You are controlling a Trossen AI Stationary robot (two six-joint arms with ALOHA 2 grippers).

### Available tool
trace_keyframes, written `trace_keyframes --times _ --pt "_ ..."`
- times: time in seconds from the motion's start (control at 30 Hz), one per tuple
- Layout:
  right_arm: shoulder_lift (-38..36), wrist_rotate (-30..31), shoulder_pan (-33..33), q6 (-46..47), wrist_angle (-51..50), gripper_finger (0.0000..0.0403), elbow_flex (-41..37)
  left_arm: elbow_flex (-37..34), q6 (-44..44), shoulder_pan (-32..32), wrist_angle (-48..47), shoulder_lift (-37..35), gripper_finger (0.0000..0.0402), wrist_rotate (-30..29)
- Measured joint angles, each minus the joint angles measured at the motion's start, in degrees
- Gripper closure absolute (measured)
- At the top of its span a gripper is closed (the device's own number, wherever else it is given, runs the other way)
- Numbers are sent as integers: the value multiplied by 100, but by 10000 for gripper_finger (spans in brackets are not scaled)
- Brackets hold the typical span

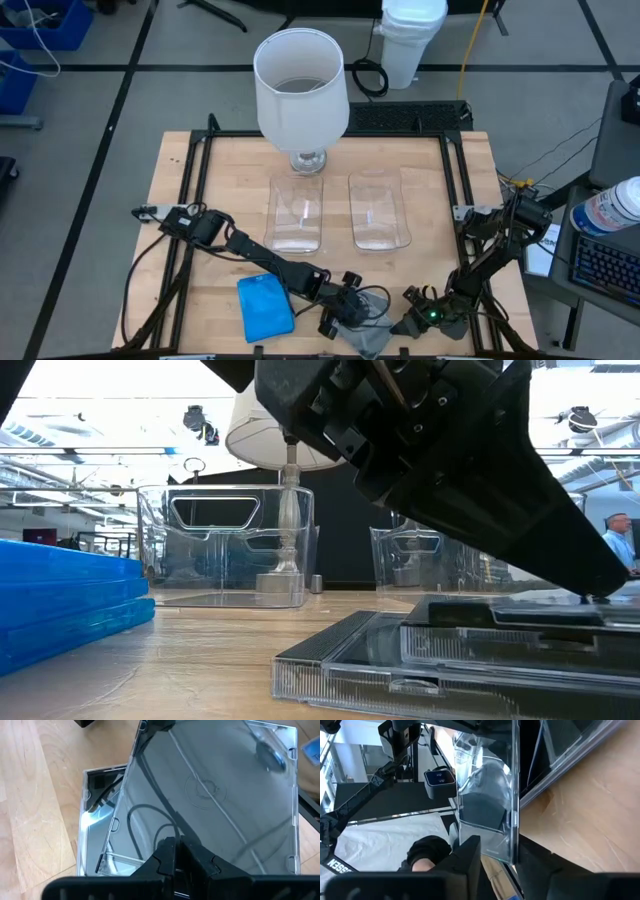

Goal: Pick & place jewel cases by type
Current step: Put the black CD case into the right transparent bin

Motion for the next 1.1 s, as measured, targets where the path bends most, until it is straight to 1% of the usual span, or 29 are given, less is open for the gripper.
trace_keyframes --times 0.23,0.3,0.53,0.63,0.73,0.83,0.97,1.1 --pt "0 31 0 -141 6 380 -2 1 7 0 2 0 366 3" --pt "0 40 0 -182 11 393 -4 0 9 0 -2 0 366 3" --pt "-2 40 -2 -328 13 381 -4 1 216 0 18 0 366 5" --pt "-2 40 0 -371 43 386 -8 -1 424 -2 3 -34 366 5" --pt "2 57 0 -664 167 391 -20 -9 575 -11 -129 -231 366 15" --pt "15 66 -2 -974 313 392 -24 -12 610 -17 -396 -520 366 5" --pt "15 47 -2 -1077 341 393 -24 -12 599 -43 -965 -933 366 0" --pt "-85 43 -4 -1370 329 393 -24 -11 508 -133 -1751 -1260 366 40"
